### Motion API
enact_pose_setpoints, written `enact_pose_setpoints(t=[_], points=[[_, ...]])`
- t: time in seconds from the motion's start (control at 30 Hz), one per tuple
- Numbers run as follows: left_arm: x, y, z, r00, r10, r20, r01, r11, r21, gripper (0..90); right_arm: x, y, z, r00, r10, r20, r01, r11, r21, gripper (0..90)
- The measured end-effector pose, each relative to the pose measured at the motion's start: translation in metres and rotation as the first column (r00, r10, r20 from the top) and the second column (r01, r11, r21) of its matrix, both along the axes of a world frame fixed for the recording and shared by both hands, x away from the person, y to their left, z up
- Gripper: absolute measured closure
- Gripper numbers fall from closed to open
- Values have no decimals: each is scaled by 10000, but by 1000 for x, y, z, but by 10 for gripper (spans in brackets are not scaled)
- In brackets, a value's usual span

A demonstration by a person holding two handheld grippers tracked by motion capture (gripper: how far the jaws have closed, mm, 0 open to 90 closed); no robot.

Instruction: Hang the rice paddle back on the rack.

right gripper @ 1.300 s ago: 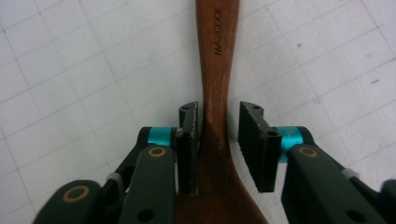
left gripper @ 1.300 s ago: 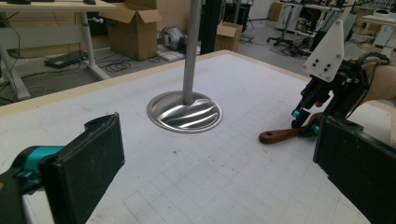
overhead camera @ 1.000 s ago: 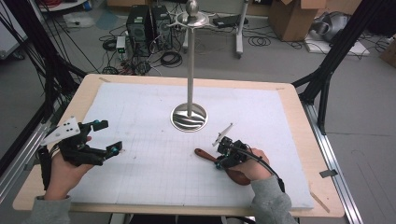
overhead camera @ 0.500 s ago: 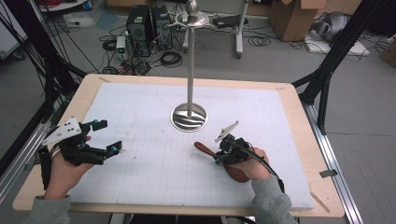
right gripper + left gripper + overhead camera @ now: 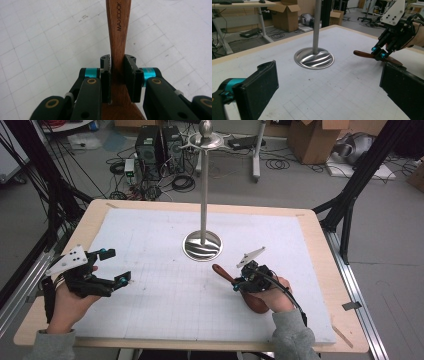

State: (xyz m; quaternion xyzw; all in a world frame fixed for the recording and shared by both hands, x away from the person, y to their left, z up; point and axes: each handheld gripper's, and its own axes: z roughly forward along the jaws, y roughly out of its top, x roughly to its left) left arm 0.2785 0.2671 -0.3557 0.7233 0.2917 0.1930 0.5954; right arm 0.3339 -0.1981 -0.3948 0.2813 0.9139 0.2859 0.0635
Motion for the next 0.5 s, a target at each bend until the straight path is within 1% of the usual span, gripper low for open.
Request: enact_pose_setpoints(t=[0.13, 0.27, 0.4, 0.5], points=[[-1, 1, 1, 10000, 28, 35, -28, 10000, -65, 23, 0, -8, 6, 9986, -502, 186, 497, 9984, 251, 768], [0, 1, 1, 10000, 27, 25, -27, 10000, -31, 23, -1, -16, 12, 9954, -848, 449, 811, 9937, 779, 769], [0, 0, -1, 10000, -6, -36, 6, 10000, 8, 23, -1, -23, 17, 9932, -972, 637, 897, 9897, 1112, 769], [0, 0, -1, 10000, -22, -18, 22, 10000, 20, 23, -2, -25, 18, 9916, -1134, 614, 1053, 9869, 1222, 769]])
